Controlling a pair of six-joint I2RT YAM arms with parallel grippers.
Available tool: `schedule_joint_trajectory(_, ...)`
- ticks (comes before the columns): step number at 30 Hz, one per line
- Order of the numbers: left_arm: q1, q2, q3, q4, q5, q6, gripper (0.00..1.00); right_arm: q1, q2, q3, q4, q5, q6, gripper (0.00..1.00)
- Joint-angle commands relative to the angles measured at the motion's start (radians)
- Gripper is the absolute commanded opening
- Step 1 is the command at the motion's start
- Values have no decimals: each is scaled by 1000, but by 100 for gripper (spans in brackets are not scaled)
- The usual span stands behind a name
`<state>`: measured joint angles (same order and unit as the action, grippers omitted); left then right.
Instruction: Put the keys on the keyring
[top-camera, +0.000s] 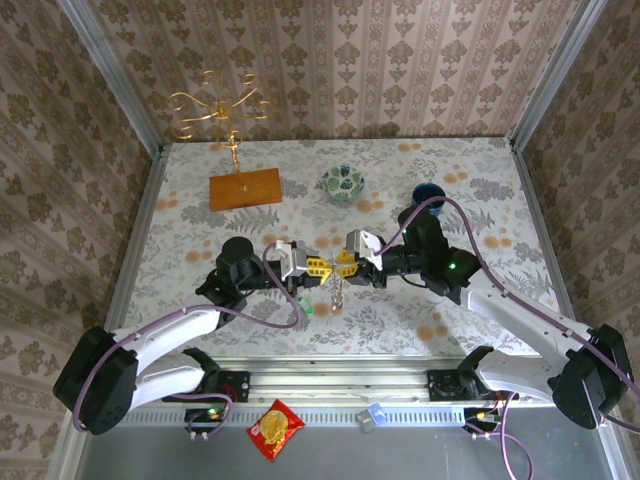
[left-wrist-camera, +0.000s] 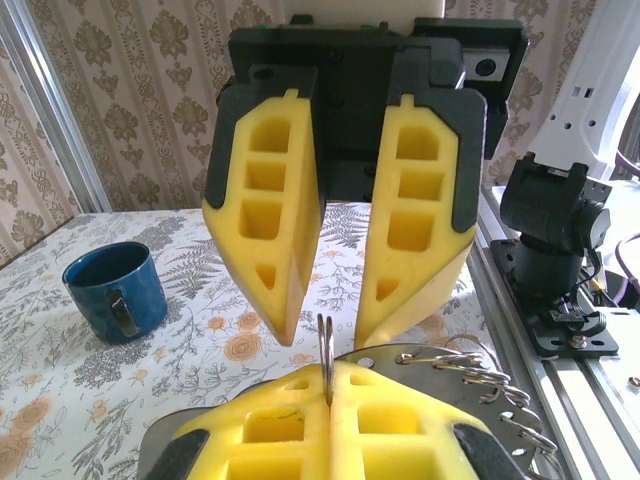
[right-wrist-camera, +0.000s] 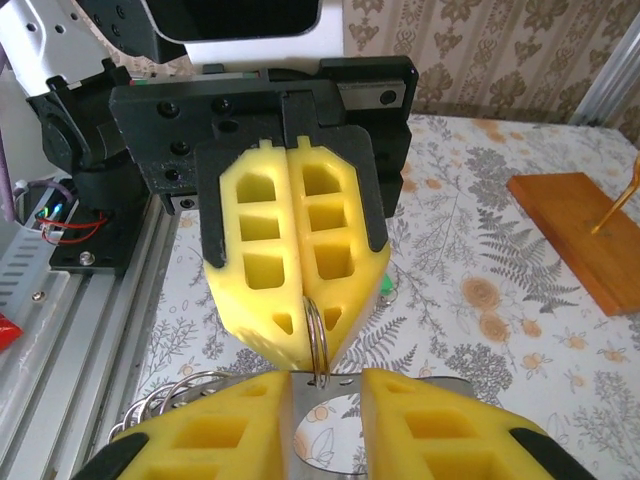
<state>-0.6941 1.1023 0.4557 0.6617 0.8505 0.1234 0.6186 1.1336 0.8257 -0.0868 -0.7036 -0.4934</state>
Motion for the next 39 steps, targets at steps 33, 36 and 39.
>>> schedule_joint_trajectory(33, -10, -30, 61, -236, -97, 121, 27, 47, 115, 254, -475, 163, -283, 0)
schedule_joint_trajectory(36, -16, -28, 69, -251, -100, 134, 27, 60, 136, 295, -513, 188, -304, 0)
schedule_joint_trajectory(39, -18, -26, 79, -261, -96, 142, 27, 84, 158, 331, -553, 226, -330, 0)
